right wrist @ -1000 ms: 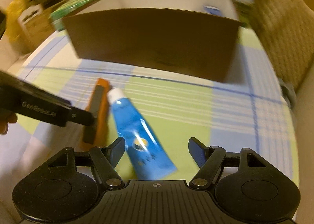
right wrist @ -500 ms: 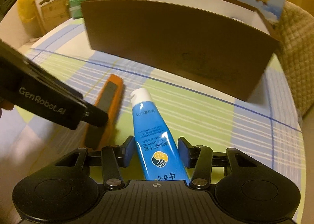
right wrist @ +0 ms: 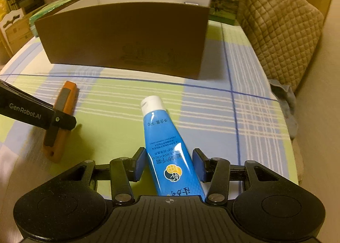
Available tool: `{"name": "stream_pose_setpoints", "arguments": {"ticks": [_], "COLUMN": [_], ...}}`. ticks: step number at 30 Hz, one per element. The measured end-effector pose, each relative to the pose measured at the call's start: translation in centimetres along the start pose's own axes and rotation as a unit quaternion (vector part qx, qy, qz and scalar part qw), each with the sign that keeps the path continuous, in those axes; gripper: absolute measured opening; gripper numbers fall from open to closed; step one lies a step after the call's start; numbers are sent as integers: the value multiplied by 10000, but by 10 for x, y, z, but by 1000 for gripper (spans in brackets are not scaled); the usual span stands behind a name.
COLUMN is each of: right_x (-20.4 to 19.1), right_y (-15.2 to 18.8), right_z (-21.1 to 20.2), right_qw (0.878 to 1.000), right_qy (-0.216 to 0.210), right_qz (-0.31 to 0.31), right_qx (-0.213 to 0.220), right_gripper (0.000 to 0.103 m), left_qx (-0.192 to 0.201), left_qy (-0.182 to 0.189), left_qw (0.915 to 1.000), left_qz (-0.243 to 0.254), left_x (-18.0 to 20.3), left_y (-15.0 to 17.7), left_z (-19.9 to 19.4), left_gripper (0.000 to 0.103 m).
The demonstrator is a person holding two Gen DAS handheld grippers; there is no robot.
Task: Organize rigid objects
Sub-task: 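Grasp orange utility knife with left tool while right tool grasps blue tube, then lift and carry orange knife and blue tube over the brown box with both tools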
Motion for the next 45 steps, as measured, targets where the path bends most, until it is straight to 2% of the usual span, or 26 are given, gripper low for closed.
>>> {"name": "stream_pose_setpoints", "arguments": {"ticks": [8,9,10,14,17,26,32,39,45], "right_x": [0,0,0,2,1,1,2,-1,-7], "right_y": [4,4,4,8,12,16,16,13,6], "right_z": [-4,-5,-4,-8,-10,-12,-12,-8,0], "right_qw": [10000,10000,10000,10000,10000,9999,10000,10000,9998], "right_qy": [28,23,19,10,7,25,30,9,-42], "right_qz": [31,30,30,38,24,20,41,-46,-176], "right_qx": [-10,-16,-24,-61,-79,-96,-78,-55,-39], "right_gripper": [45,45,45,45,45,45,45,45,45], "left_qx": [51,38,55,86,81,166,147,176,177], "left_qy": [238,264,282,481,477,345,79,-7,-1], "left_qw": [9971,9967,9961,9927,9914,9982,9965,9955,9963], "left_qz": [726,767,832,1102,1219,453,815,932,845], "left_x": [-6,-10,-16,-33,-40,-40,-36,-34,-36], "left_y": [9,11,12,22,30,30,30,27,25], "left_z": [-6,-7,-8,-17,-22,-17,-15,-14,-15], "left_gripper": [44,43,36,34,32,33,32,31,31]}}
Point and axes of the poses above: each gripper's, at about its wrist camera, not at the fingertips, and z roughly the way its jaws point, x to its right, y to its underside, the point moved 9 cm from there along z, roughly the way its jaws point, and after that the axes turned 15 degrees about z, right-handed, at the moved point
